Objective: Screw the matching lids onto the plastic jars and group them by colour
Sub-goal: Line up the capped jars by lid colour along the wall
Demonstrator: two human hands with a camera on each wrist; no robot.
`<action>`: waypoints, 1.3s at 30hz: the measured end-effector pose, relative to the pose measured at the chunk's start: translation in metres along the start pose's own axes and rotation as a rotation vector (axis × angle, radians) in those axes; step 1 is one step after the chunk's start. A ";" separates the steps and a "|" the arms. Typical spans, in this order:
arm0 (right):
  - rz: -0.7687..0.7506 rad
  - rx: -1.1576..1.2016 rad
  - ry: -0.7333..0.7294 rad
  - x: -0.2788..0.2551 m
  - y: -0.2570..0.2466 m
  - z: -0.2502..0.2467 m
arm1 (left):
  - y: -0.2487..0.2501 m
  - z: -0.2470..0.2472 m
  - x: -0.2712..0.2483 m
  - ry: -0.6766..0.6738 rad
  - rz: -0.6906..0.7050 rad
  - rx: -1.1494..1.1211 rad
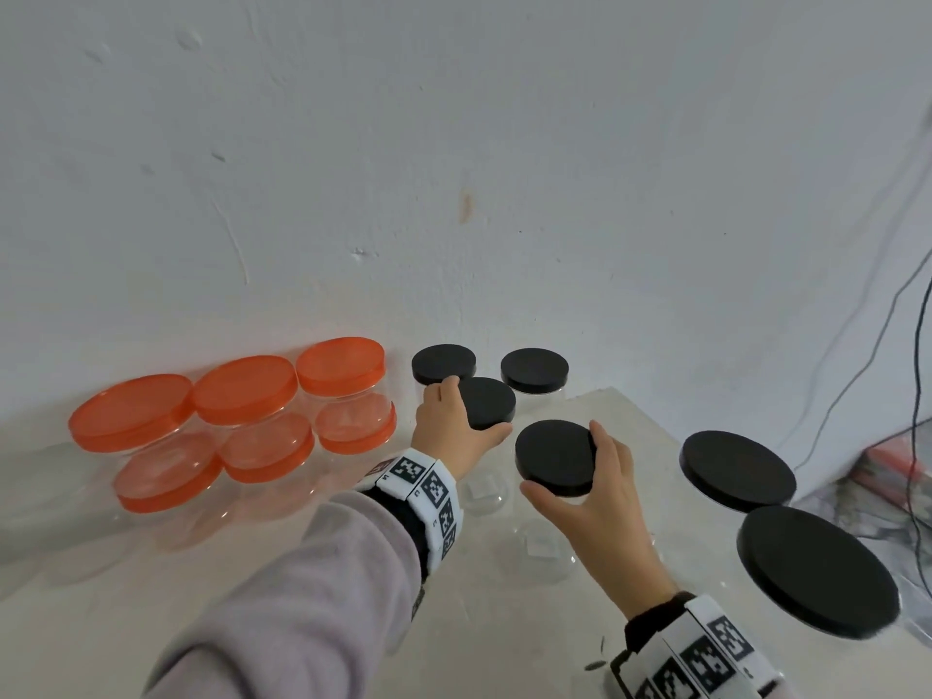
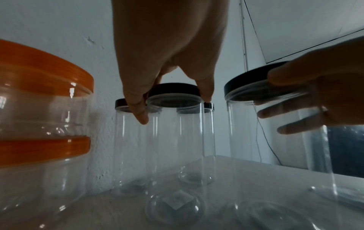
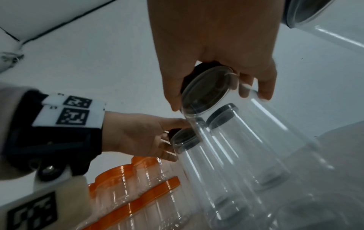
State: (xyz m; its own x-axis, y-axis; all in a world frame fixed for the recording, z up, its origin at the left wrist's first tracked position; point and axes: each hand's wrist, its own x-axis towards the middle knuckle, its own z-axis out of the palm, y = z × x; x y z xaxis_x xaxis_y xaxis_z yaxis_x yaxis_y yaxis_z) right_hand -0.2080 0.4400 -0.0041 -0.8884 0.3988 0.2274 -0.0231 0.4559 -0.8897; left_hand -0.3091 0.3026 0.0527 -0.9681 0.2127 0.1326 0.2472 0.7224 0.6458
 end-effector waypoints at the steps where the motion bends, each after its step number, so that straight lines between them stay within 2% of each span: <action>1: -0.002 0.001 0.018 0.002 0.001 0.000 | -0.002 0.003 0.000 0.007 0.002 -0.022; 5: -0.003 0.018 0.103 0.016 0.003 -0.003 | -0.012 0.007 0.002 0.033 0.020 -0.091; 8: 0.004 0.042 0.142 0.026 0.005 -0.004 | -0.018 0.006 0.005 -0.003 0.044 -0.104; 17: -0.043 0.050 0.156 0.031 0.014 0.004 | -0.024 -0.015 0.005 -0.234 0.191 0.040; 21: -0.048 0.042 0.153 0.030 0.014 0.003 | -0.024 -0.031 0.003 -0.375 0.193 0.029; 23: -0.052 0.039 0.150 0.030 0.013 0.002 | -0.018 -0.041 0.011 -0.337 0.186 -0.058; 25: -0.055 0.026 0.146 0.029 0.014 0.002 | -0.014 -0.050 0.030 -0.213 0.191 -0.077; 28: -0.058 0.011 0.148 0.029 0.014 0.002 | -0.009 -0.057 0.063 -0.092 0.170 0.145; 34: -0.067 0.004 0.158 0.029 0.016 0.003 | 0.004 -0.048 0.104 -0.254 0.073 0.656; 39: -0.083 -0.014 0.175 0.030 0.020 0.005 | 0.001 -0.042 0.116 -0.312 -0.003 0.658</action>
State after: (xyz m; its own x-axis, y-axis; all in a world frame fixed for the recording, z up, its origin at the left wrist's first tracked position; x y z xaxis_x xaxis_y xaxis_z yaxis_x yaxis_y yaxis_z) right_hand -0.2369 0.4574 -0.0175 -0.7901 0.4913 0.3666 -0.0855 0.5038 -0.8596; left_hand -0.4226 0.3004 0.1009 -0.9362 0.3165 -0.1526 0.3131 0.9486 0.0467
